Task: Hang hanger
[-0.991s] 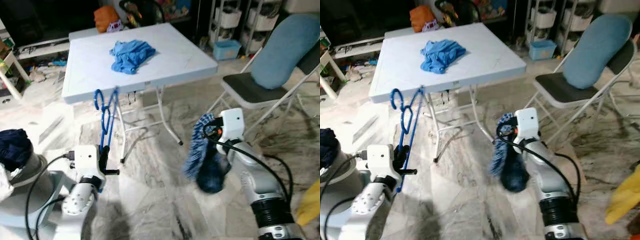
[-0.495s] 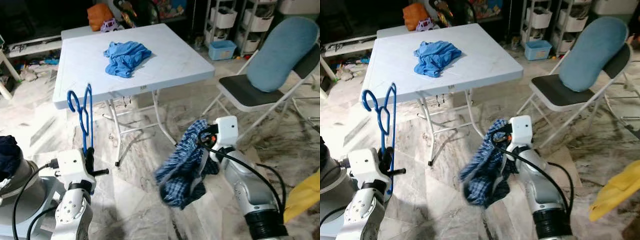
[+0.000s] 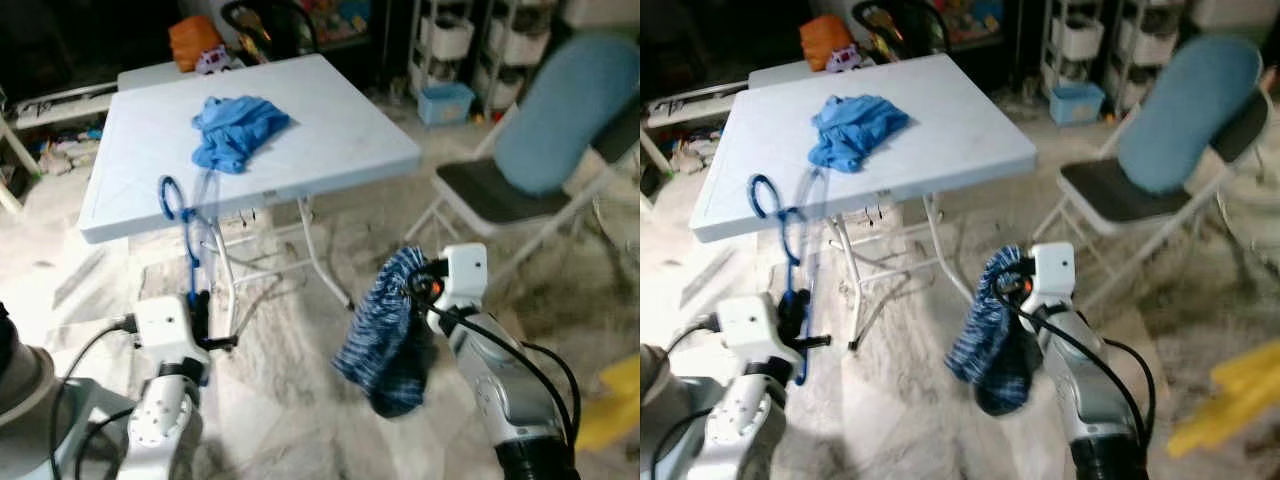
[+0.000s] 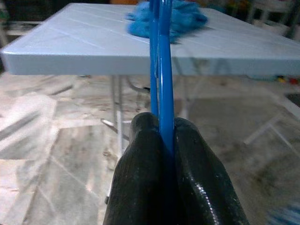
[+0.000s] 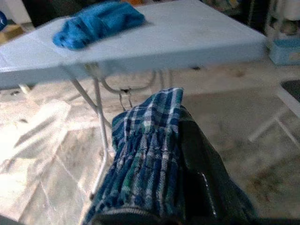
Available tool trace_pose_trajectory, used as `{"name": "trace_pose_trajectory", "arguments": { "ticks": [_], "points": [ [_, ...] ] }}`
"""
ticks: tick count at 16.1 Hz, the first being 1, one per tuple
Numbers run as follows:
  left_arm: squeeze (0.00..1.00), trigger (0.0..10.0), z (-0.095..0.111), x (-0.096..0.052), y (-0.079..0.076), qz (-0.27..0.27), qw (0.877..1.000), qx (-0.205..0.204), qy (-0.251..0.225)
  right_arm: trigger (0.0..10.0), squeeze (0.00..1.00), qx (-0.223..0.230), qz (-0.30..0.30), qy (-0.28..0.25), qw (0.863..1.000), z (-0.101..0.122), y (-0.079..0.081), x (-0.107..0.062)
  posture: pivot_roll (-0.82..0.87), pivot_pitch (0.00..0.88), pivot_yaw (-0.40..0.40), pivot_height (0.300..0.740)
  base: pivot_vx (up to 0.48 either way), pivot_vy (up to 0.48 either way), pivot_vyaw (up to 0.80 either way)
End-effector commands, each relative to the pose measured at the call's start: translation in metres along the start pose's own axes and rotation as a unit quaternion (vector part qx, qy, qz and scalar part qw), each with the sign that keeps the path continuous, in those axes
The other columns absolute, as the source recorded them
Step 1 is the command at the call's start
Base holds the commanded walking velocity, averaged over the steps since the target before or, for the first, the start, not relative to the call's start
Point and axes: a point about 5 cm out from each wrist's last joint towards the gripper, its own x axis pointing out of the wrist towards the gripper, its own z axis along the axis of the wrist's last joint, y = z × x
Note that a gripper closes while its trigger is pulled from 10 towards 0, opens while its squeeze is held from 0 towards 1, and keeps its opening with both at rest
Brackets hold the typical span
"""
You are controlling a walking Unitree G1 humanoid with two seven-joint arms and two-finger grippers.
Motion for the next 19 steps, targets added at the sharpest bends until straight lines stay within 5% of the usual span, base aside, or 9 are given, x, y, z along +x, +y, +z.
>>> {"name": "trace_pose_trajectory", "arguments": {
  "ticks": [1,5,15,19],
  "points": [
    [0.00,10.0,0.004,0.000,0.008,0.015,1.000,0.000,-0.003,10.0,0.00,0.001,0.016,-0.020,1.000,0.010,0.010,0.005,-0.02,0.000,0.072,0.740,0.416,0.240,0.00],
    [0.00,10.0,0.000,-0.002,0.007,0.015,1.000,-0.014,0.017,10.0,0.00,0.001,0.010,-0.017,1.000,0.008,0.009,0.004,-0.02,0.000,0.075,0.740,0.335,0.334,0.00],
    [0.00,10.0,-0.006,-0.003,0.007,0.011,0.999,-0.021,0.040,10.0,0.00,0.003,0.004,-0.007,1.000,0.002,0.012,0.006,-0.01,0.000,0.070,0.740,0.000,0.438,0.00],
    [0.00,10.0,-0.012,-0.003,0.012,0.024,0.998,-0.029,0.042,10.0,0.00,0.013,-0.017,0.014,1.000,-0.012,0.001,0.005,-0.03,0.000,0.064,0.740,0.000,0.335,0.00]
  ]
}}
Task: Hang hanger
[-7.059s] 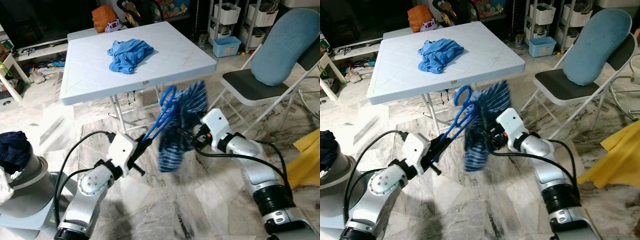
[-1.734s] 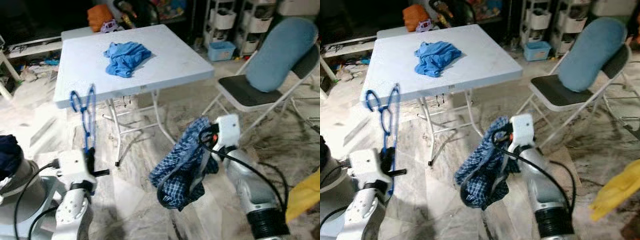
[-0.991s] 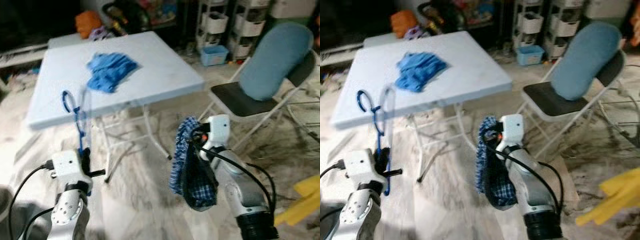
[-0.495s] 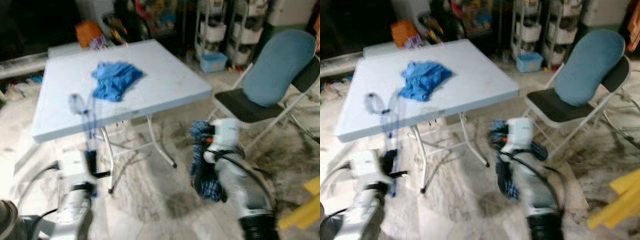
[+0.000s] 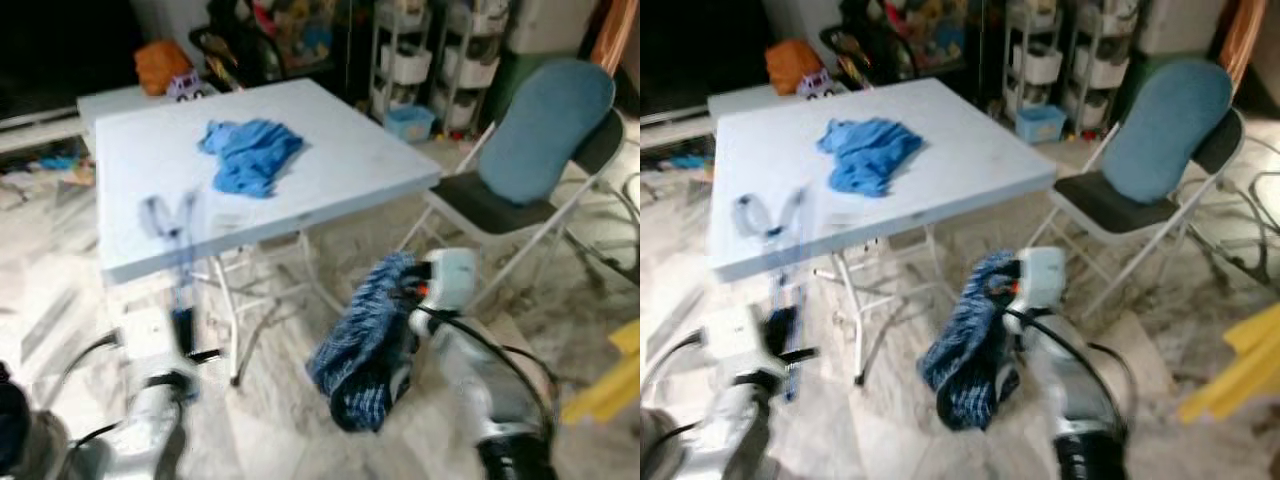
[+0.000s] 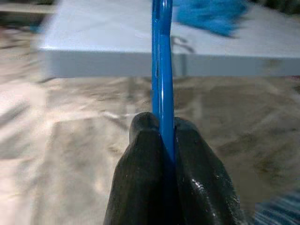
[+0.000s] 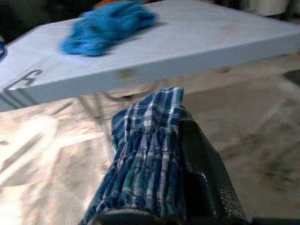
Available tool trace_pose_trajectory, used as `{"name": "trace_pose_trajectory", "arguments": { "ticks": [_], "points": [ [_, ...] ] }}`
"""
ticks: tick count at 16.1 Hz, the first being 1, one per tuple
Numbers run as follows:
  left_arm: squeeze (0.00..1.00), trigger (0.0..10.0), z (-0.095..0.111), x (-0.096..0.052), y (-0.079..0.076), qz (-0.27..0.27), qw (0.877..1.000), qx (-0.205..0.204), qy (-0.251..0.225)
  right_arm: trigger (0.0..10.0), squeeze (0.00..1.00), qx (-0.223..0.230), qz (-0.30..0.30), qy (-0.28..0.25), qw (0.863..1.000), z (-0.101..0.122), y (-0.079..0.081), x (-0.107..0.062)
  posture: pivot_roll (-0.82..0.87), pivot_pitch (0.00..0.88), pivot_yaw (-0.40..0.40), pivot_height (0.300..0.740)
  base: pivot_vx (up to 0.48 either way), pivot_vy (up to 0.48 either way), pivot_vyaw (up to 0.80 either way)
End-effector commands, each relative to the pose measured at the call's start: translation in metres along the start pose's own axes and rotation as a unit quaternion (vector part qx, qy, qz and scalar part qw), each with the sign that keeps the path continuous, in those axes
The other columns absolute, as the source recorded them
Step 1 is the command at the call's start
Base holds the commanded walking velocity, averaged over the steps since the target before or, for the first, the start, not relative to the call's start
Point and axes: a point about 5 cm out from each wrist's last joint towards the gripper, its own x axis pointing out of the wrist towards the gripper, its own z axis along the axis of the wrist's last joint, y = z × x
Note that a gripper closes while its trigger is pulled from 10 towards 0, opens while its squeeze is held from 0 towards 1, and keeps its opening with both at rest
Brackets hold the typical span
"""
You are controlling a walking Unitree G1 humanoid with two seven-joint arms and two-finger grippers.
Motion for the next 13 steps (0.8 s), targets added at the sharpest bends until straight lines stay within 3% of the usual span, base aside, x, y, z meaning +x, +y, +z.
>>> {"name": "trace_pose_trajectory", "arguments": {
  "ticks": [1,4,6,8,9,13],
  "points": [
    [0.00,10.0,0.005,0.003,-0.007,-0.011,1.000,-0.011,-0.017,10.0,0.00,-0.012,-0.012,-0.012,1.000,0.007,-0.008,0.003,-0.03,0.000,0.065,0.740,0.000,0.000,0.00],
    [0.00,10.0,0.010,0.006,-0.013,-0.024,0.999,-0.008,-0.026,10.0,0.00,-0.020,-0.018,-0.017,0.999,0.010,-0.010,0.008,-0.02,0.000,0.070,0.740,0.000,0.000,0.00],
    [0.00,10.0,0.017,0.006,-0.011,-0.025,0.999,0.002,-0.041,10.0,0.00,-0.037,-0.017,-0.014,0.999,0.009,-0.015,0.000,-0.02,0.000,0.067,0.740,0.000,0.000,0.00],
    [0.00,10.0,0.017,0.002,0.000,-0.013,0.999,0.014,-0.042,10.0,0.00,-0.050,-0.032,-0.009,0.998,-0.002,-0.030,-0.028,-0.02,0.000,0.068,0.740,0.000,0.000,0.00],
    [0.00,10.0,0.015,-0.003,0.007,-0.011,0.998,0.033,-0.044,10.0,0.00,-0.079,-0.044,-0.018,0.996,-0.002,-0.039,-0.045,-0.04,0.000,0.076,0.740,0.000,0.000,0.00],
    [0.00,10.0,-0.005,-0.021,0.020,-0.021,0.997,0.067,-0.012,10.0,0.00,-0.094,-0.100,-0.005,0.991,-0.009,-0.062,-0.076,-0.06,0.000,0.089,0.740,0.000,0.000,0.00]
  ]
}}
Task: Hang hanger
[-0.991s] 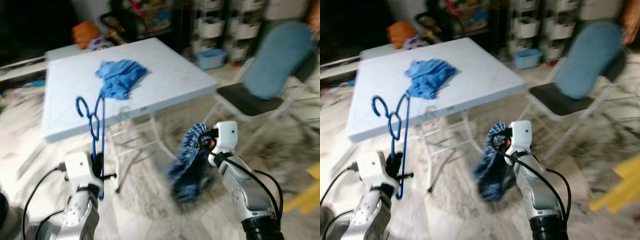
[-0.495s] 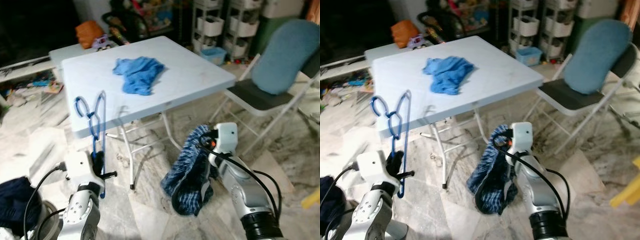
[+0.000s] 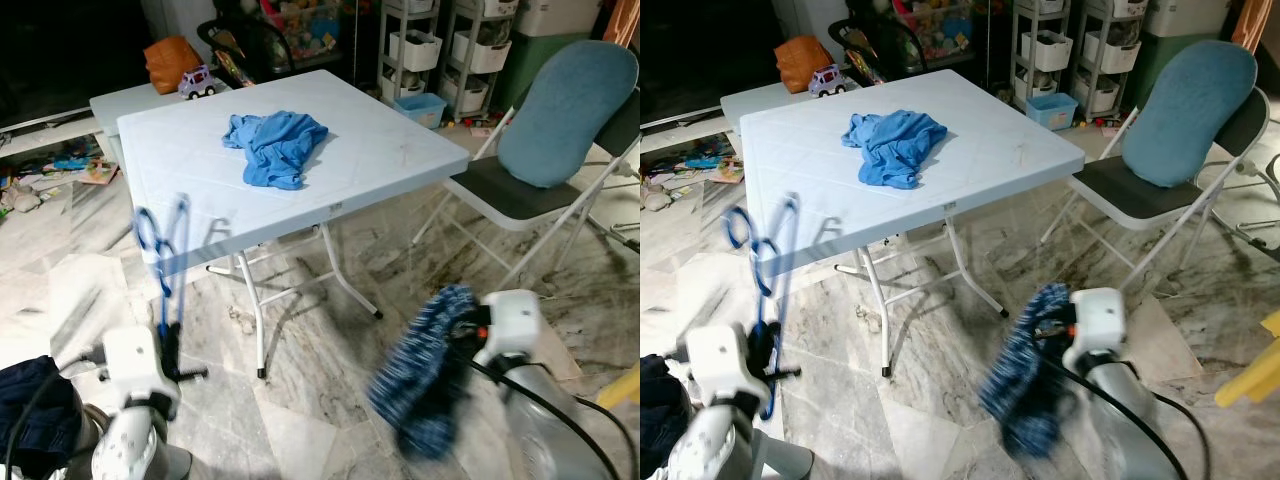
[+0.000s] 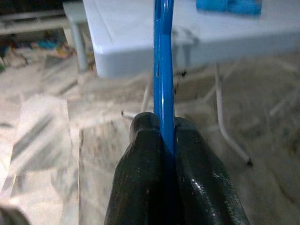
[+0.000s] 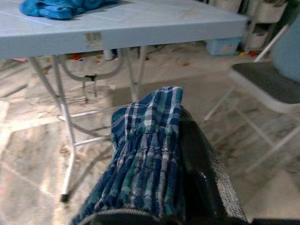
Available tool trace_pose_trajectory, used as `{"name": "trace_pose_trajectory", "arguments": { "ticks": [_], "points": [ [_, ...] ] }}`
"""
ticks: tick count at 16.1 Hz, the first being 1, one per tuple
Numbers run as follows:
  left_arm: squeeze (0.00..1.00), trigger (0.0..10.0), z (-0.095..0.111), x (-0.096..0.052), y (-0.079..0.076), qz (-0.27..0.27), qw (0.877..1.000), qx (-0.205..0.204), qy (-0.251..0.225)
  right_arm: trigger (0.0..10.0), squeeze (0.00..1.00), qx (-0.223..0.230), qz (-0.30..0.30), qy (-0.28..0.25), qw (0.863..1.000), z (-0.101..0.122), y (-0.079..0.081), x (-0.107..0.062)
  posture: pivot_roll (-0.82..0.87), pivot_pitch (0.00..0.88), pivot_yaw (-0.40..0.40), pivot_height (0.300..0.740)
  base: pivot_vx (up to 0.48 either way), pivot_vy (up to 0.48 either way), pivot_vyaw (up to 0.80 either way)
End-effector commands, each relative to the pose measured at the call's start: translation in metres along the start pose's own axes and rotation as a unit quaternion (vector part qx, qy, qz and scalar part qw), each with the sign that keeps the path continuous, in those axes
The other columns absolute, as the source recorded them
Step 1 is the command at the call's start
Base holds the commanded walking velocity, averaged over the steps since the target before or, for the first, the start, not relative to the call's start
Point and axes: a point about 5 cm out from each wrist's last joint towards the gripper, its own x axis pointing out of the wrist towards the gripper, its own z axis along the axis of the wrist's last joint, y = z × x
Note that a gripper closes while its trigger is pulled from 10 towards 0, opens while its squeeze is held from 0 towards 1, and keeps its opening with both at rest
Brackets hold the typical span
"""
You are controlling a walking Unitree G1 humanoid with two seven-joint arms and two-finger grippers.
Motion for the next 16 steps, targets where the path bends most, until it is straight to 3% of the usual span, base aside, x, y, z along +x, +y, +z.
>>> {"name": "trace_pose_trajectory", "arguments": {
  "ticks": [1,3,6,9,12,16],
  "points": [
    [0.00,10.0,0.000,-0.003,0.004,-0.002,1.000,0.011,0.000,10.0,0.00,-0.008,-0.007,-0.001,1.000,0.001,-0.004,-0.006,-0.06,0.000,0.089,0.740,0.000,0.000,0.00],
    [0.00,10.0,-0.005,-0.004,0.004,-0.011,1.000,0.014,0.007,10.0,0.00,-0.011,-0.004,-0.001,1.000,0.001,-0.003,-0.010,-0.06,0.000,0.092,0.740,0.000,0.000,0.00],
    [0.00,10.0,0.003,0.001,-0.004,-0.025,1.000,0.006,-0.014,10.0,0.00,-0.015,-0.006,-0.020,1.000,0.014,0.004,0.006,-0.05,0.000,0.085,0.740,0.000,0.000,0.00],
    [0.00,10.0,0.021,0.002,-0.008,-0.022,0.998,-0.006,-0.053,10.0,0.00,-0.011,0.046,-0.052,0.998,0.032,0.020,0.014,-0.04,0.000,0.071,0.740,0.000,0.000,0.00],
    [0.00,10.0,0.028,0.004,-0.010,-0.022,0.997,-0.023,-0.070,10.0,0.00,-0.006,0.057,-0.051,0.997,0.032,0.023,0.019,-0.03,0.000,0.060,0.740,0.275,0.000,0.76],
    [0.00,10.0,0.023,0.002,-0.011,-0.022,0.998,-0.027,-0.061,10.0,0.00,0.018,0.048,-0.054,0.997,0.036,0.026,0.024,-0.03,0.000,0.064,0.740,0.369,0.000,0.59]
  ]
}}
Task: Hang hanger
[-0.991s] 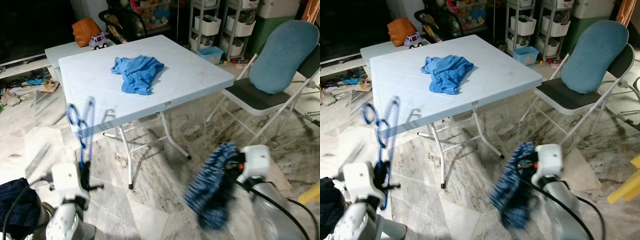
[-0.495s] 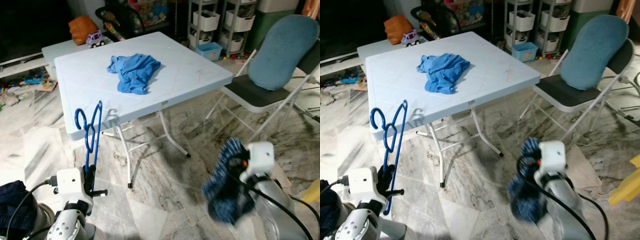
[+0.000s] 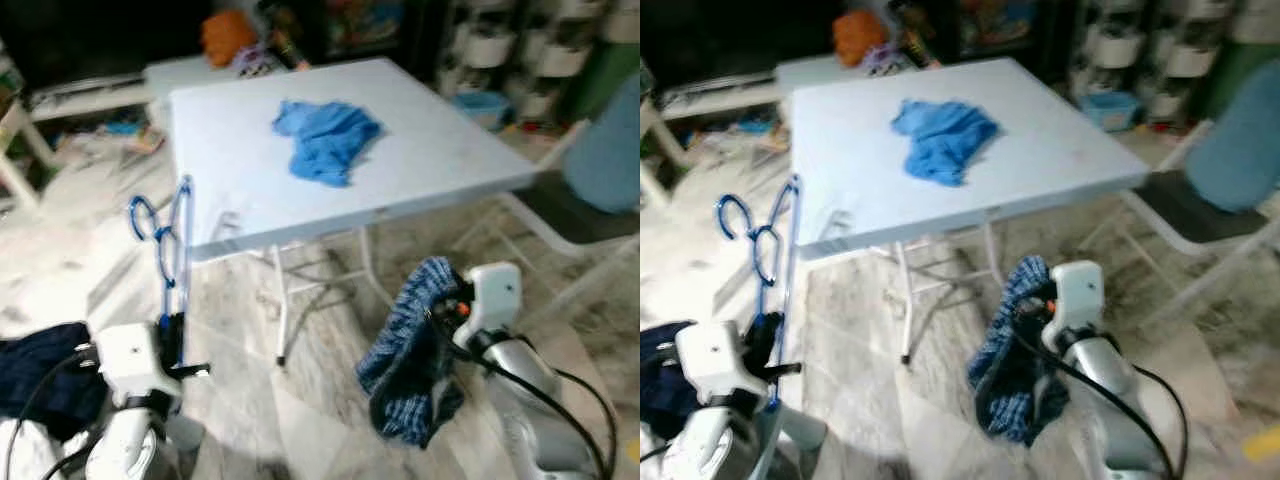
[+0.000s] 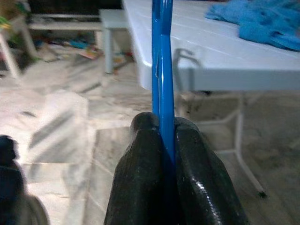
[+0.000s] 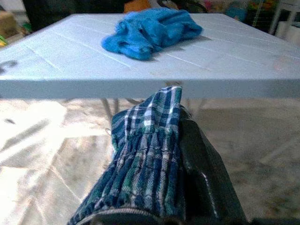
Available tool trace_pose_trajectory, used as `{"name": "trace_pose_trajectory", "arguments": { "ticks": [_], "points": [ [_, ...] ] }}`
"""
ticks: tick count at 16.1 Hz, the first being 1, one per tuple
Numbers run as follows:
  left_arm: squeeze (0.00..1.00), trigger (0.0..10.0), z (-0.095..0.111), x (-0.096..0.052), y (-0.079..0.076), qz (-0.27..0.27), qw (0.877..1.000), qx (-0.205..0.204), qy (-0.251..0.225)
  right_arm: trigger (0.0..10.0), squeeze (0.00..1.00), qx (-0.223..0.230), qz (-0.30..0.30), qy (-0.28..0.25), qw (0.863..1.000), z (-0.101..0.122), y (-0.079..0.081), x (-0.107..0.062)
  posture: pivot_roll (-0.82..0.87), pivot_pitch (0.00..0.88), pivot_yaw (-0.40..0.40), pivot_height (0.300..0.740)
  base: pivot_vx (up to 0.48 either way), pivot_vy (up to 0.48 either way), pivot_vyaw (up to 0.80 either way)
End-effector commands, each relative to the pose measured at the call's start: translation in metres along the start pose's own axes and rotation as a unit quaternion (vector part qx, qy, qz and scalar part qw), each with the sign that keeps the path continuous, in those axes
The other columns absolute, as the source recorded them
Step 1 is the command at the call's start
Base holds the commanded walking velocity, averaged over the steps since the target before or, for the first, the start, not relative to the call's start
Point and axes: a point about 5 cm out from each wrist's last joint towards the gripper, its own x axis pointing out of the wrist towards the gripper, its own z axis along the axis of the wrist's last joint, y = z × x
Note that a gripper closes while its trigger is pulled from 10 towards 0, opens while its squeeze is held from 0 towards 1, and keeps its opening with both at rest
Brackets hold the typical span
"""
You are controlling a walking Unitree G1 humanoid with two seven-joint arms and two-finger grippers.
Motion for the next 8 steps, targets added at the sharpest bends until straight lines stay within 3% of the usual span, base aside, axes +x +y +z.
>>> {"name": "trace_pose_trajectory", "arguments": {
  "ticks": [1,8],
  "points": [
    [0.00,10.0,0.0035,0.0025,-0.0051,-0.007,1.000,0.002,-0.007,10.0,0.00,0.015,-0.024,-0.001,1.000,0.0038,-0.0084,0.0012,-0.03,0.000,0.064,0.740,0.382,0.000,0.00],
    [0.00,10.0,0.0068,0.0078,-0.0082,-0.014,1.000,0.001,-0.012,10.0,0.00,0.022,-0.049,-0.009,0.999,0.0064,-0.0130,0.0055,-0.03,0.000,0.071,0.740,0.380,0.000,0.00]
  ]
}}
